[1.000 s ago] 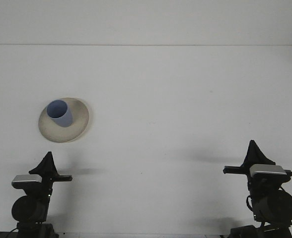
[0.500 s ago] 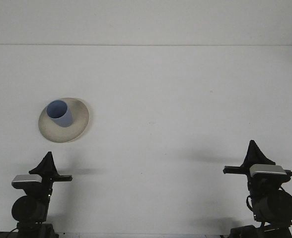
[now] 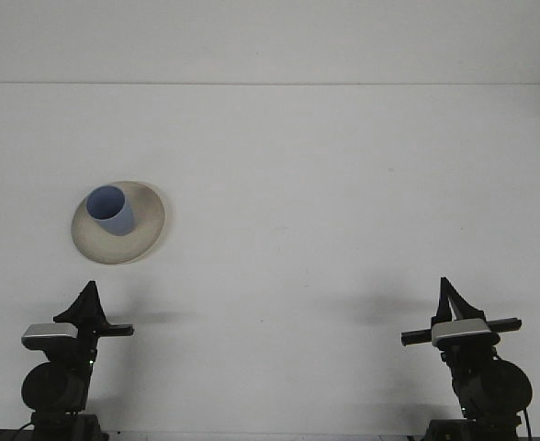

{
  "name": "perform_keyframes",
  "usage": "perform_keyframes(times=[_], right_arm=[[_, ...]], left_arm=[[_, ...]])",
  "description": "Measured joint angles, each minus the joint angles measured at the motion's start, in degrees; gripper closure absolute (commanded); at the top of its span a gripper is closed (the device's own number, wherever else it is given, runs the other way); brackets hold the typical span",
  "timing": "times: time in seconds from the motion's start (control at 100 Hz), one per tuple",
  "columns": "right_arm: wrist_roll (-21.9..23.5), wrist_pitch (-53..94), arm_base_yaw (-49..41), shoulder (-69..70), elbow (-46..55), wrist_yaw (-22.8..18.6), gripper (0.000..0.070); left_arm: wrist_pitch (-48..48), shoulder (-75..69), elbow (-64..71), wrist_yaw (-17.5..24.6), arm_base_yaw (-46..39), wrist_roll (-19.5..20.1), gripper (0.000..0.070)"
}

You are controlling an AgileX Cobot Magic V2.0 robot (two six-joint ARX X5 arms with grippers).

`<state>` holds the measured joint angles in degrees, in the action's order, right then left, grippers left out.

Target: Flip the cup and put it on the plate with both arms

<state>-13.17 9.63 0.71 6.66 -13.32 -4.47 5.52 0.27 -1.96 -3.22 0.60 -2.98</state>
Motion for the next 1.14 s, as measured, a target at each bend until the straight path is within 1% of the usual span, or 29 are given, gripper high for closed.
perform_keyframes(times=[0.13,0.22,0.34,1.14], right_arm=[[-3.74,-0.04,1.7,-5.66,5.66,0.22,0.07],[-5.03,-1.53,1.99,-6.58,8.63,1.95,0.07],[-5.44,-5.42,2.08,-6.56,12.48,2.67,0.07],[-5.49,-6.12,2.14,-6.62,12.48,2.97,0.07]], left_arm=[[0.0,0.0,0.0,0.0,0.0,0.0,0.0686],[0.04,0.0,0.0,0.0,0.0,0.0,0.0686],[0.07,0.02,0.02,0.0,0.0,0.0,0.0686],[0.02,0.04,0.0,0.0,0.0,0.0,0.0686]])
